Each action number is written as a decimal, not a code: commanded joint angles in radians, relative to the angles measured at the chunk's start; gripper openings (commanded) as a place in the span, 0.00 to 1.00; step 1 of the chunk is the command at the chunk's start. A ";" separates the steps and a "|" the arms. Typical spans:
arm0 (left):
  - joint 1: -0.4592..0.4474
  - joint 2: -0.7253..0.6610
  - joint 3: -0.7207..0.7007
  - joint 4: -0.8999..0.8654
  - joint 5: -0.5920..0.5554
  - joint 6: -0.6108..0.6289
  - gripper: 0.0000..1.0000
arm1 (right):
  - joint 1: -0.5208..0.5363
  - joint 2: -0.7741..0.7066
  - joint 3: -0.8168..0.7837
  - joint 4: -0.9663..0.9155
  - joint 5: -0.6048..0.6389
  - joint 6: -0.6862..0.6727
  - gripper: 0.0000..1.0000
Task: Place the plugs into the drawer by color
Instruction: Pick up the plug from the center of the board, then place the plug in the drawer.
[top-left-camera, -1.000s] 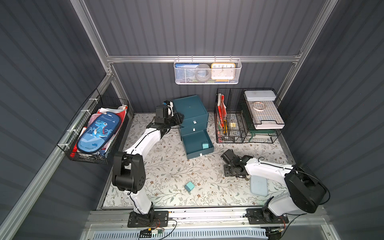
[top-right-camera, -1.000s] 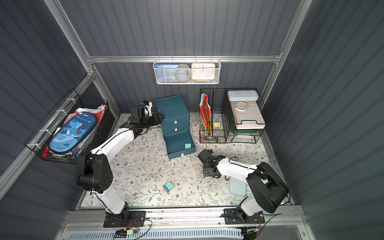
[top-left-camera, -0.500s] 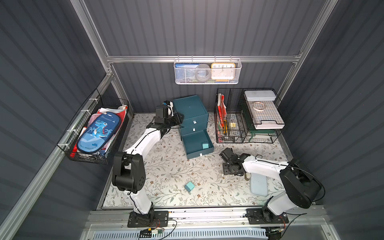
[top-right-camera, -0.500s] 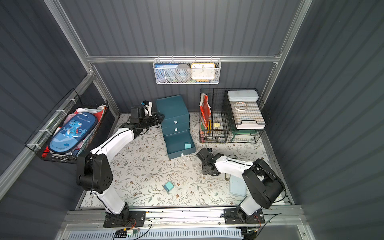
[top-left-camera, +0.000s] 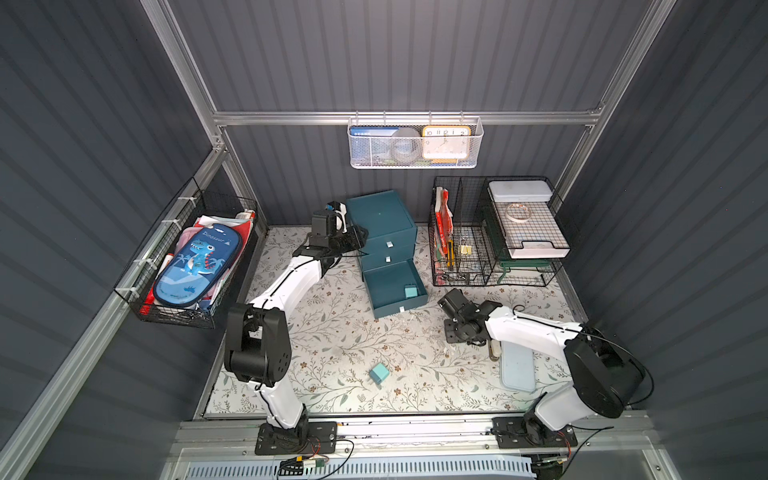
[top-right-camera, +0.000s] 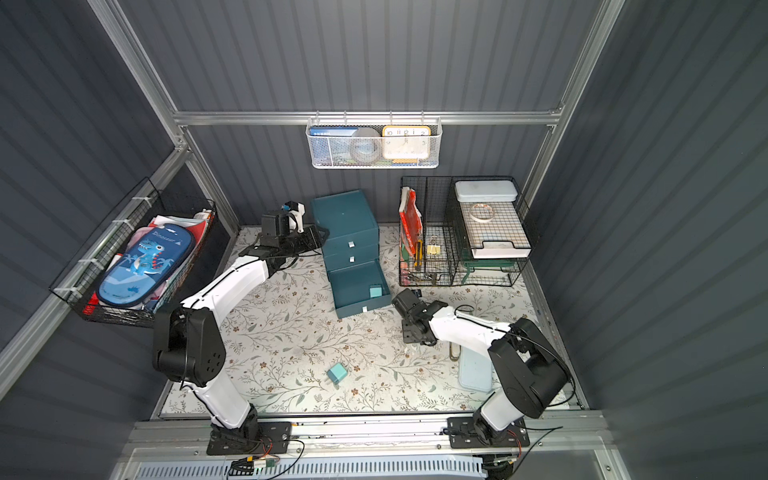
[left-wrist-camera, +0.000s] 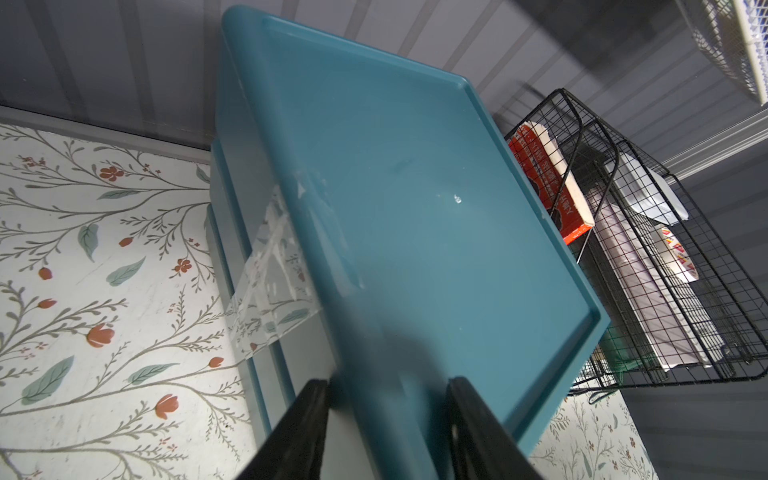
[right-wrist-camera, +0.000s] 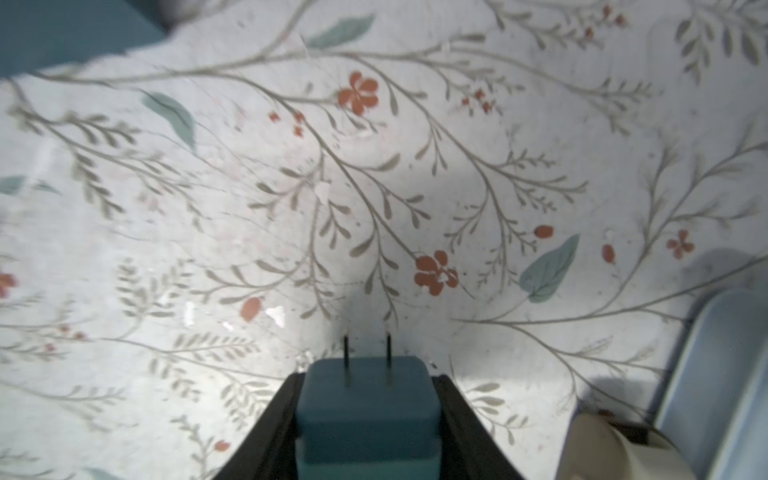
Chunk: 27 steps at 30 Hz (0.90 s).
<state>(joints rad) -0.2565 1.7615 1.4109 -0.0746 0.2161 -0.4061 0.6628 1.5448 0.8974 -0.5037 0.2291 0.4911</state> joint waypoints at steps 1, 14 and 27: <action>-0.036 0.055 -0.046 -0.181 0.074 0.031 0.50 | 0.025 -0.009 0.110 -0.027 -0.019 -0.019 0.36; -0.036 0.065 -0.046 -0.186 0.095 0.029 0.50 | 0.074 0.368 0.702 -0.057 -0.033 -0.133 0.37; -0.036 0.065 -0.043 -0.192 0.094 0.032 0.50 | 0.101 0.560 0.764 0.014 -0.026 -0.155 0.38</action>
<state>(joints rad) -0.2565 1.7641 1.4109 -0.0753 0.2390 -0.4061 0.7559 2.0880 1.6367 -0.5125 0.1913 0.3500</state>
